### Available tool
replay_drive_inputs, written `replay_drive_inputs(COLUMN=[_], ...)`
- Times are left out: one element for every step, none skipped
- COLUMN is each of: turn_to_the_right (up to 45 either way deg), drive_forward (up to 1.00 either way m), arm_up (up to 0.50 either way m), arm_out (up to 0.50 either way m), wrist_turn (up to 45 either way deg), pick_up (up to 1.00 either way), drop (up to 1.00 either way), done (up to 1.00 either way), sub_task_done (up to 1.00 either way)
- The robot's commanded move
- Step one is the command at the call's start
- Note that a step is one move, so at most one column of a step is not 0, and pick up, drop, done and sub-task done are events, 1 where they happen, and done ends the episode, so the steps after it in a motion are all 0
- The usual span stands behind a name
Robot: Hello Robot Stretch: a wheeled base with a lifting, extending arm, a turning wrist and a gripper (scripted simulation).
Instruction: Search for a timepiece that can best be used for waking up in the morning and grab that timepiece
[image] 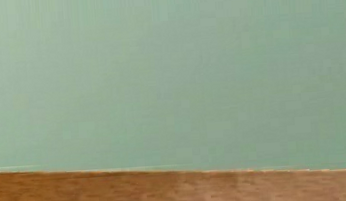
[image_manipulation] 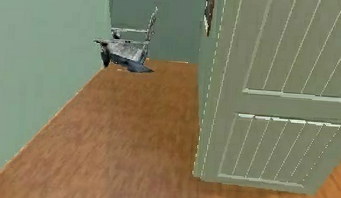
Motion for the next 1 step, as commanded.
replay_drive_inputs(turn_to_the_right=[-36.0], drive_forward=[0.0], arm_up=[0.0], arm_out=[0.0], wrist_turn=[0.0], pick_up=[0.0], drop=[0.0], done=[0.0], sub_task_done=[0.0])
